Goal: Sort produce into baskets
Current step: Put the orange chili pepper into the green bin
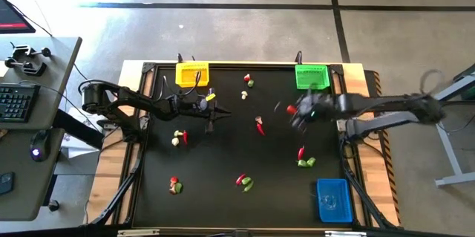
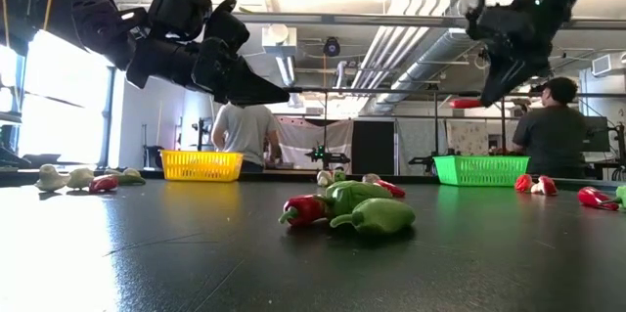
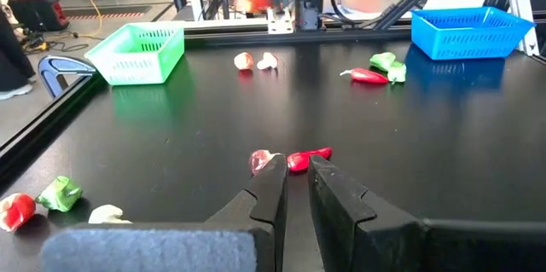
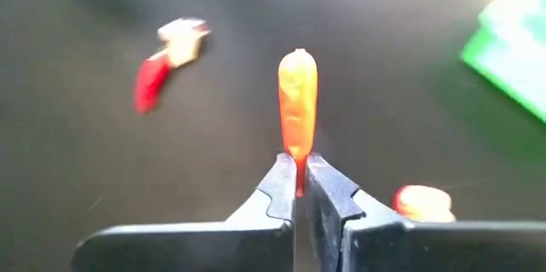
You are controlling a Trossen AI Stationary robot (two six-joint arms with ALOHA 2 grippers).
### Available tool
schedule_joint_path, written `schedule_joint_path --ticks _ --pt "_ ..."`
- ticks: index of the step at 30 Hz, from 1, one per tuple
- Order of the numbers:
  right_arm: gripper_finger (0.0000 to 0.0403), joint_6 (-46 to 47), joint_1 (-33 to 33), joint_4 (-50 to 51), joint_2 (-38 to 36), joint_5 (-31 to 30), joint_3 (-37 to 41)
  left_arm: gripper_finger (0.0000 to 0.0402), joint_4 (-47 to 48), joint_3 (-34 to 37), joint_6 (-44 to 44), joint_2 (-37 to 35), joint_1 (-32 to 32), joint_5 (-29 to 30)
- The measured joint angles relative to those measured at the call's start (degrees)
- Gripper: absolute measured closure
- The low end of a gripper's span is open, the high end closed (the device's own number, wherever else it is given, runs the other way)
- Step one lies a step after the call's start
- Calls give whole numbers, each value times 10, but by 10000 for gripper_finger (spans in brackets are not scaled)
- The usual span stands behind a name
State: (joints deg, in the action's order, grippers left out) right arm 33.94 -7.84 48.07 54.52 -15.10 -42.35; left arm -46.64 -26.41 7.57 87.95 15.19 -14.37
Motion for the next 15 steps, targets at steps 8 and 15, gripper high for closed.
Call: schedule_joint_path --ticks 8,15 --pt "401 -75 -241 1 -52 -11 32 367 -25 0 -10 0 0 0" --pt "401 -152 -398 -85 26 47 32 367 -33 0 -15 0 -1 0"
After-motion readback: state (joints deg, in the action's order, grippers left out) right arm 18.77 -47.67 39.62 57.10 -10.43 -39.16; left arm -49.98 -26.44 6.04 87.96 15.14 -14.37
